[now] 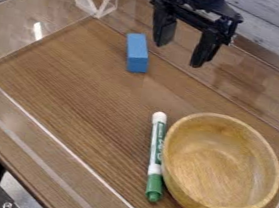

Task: Put the blue block in the brown bowl

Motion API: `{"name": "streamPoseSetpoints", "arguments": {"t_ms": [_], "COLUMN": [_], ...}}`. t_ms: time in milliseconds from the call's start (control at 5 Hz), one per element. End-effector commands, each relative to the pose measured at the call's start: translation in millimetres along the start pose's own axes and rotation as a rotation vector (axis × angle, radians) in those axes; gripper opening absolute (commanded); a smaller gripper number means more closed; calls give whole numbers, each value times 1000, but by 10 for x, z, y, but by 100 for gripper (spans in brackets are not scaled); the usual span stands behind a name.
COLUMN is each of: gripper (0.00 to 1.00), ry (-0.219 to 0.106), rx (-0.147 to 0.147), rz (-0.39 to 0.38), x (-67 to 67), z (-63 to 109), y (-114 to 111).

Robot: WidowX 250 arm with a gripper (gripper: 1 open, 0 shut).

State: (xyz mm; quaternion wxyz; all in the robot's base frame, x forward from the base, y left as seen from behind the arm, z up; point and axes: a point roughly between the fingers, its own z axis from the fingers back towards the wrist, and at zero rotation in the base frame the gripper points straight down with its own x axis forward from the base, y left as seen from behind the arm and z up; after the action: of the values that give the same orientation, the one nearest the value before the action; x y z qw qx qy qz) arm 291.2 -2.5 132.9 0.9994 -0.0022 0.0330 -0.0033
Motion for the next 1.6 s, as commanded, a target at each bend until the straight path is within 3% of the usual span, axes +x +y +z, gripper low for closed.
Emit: {"name": "streamPoseSetpoints", "arguments": {"t_ms": [0,400,1400], "gripper": [100,100,100], "ry": [5,-14,-28], "rx": [-4,-19,-44], "rz": [19,76,139], "x": [19,91,195], "z": [-52,-130,-275], "y": [51,248,497]}}
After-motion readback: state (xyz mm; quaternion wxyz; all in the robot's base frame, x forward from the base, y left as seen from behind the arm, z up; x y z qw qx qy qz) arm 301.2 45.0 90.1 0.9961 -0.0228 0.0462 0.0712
